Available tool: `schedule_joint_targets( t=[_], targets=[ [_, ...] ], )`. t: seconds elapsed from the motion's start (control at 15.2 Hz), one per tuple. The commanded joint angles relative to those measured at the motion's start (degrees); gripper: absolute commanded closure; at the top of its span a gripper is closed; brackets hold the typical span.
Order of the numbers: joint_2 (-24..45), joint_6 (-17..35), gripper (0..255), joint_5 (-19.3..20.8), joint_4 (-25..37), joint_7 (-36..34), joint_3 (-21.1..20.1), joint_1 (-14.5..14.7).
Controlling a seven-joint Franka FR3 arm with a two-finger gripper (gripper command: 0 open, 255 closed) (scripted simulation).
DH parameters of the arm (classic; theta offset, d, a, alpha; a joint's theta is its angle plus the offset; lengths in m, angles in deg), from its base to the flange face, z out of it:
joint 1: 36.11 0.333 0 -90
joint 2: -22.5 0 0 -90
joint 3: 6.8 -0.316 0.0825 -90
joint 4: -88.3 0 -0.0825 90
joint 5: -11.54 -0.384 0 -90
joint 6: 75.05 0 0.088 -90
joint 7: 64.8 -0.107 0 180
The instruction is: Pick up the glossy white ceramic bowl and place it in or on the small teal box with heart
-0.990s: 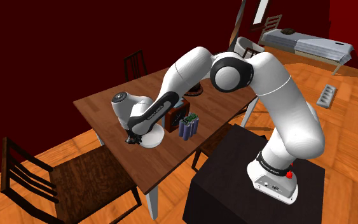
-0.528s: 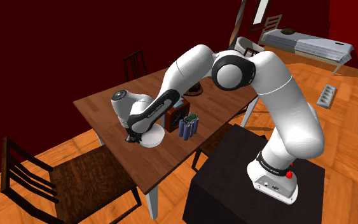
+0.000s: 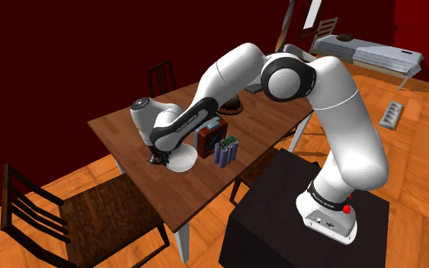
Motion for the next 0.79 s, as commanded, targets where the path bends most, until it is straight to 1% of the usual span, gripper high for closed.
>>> schedule_joint_targets(
  t=[0.0,0.73],
  targets=[
    [-1.04,-0.96,255,-0.33,-0.04,0.3,-0.26,-0.16],
    [-6.43,-6.2,255,-2.15,-0.03,1.88,-1.57,-0.95]
  ],
)
